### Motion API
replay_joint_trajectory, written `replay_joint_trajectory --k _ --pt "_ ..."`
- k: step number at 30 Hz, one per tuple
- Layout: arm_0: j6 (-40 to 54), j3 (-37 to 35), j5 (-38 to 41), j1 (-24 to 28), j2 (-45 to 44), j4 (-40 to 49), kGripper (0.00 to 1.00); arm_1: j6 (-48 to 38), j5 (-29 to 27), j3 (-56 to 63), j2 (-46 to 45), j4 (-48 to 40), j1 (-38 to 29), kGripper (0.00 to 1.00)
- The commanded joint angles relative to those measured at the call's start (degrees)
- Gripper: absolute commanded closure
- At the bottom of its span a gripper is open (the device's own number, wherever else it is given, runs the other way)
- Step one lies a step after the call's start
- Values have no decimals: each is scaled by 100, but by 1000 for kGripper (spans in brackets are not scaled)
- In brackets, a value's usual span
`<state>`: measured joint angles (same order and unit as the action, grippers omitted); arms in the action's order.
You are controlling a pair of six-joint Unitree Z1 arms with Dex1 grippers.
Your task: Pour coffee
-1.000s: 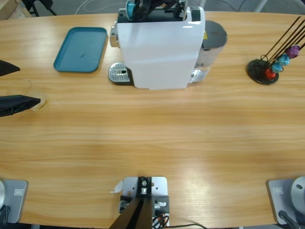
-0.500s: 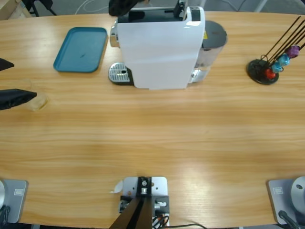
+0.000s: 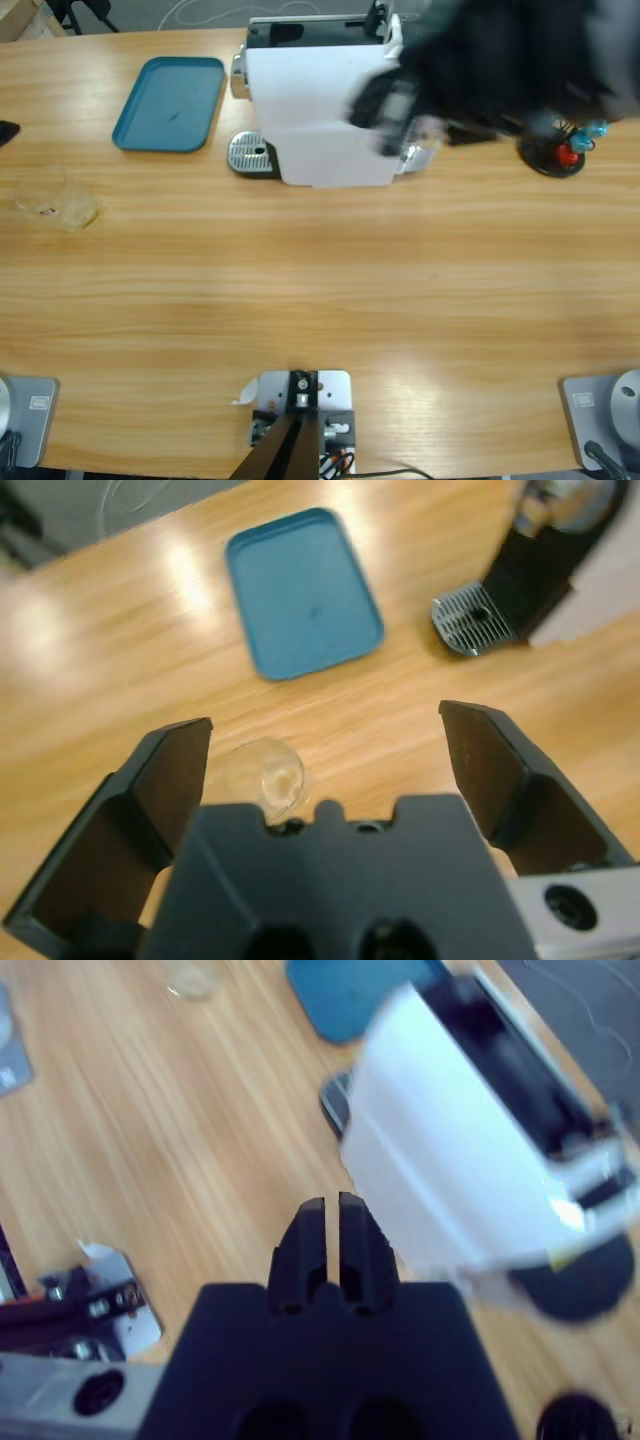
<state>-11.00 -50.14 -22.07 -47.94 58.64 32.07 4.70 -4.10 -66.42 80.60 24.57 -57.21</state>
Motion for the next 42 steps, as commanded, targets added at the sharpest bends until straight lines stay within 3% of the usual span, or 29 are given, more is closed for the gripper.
replay_joint_trajectory --k 1,8,11,17,21,22,23,24,25,42 --pt "-1801 597 -546 -5 26 19 0 -558 -506 1381 -1723 464 -53 1000" --pt "-2339 941 -732 -5 -23 106 0 -677 -560 2078 -2431 770 -53 1000" --pt "-2811 1015 -1191 -5 295 106 2 -689 -623 2156 -2532 946 -53 1000" --pt "-4198 1528 -1314 -5 1301 -29 0 -674 -715 2110 -2778 1245 -53 1000" --pt "-4314 1639 -1479 -5 1413 -152 0 -609 -727 2093 -2771 1259 -53 1000" --pt "-4314 1632 -1520 -5 1449 -168 0 -607 -731 2107 -2750 1222 -53 753" --pt "-4314 1637 -1544 -5 1477 -182 0 -635 -745 2103 -2700 1208 -53 283" --pt "-4314 1639 -1555 -5 1489 -191 0 -623 -754 2087 -2648 1210 -53 111" --pt "-4314 1641 -1576 -5 1492 -196 0 -603 -750 2080 -2613 1208 -53 5" --pt "-4235 2293 -1713 -9 1842 -1644 0 -593 -741 2080 -2569 1181 -53 0"
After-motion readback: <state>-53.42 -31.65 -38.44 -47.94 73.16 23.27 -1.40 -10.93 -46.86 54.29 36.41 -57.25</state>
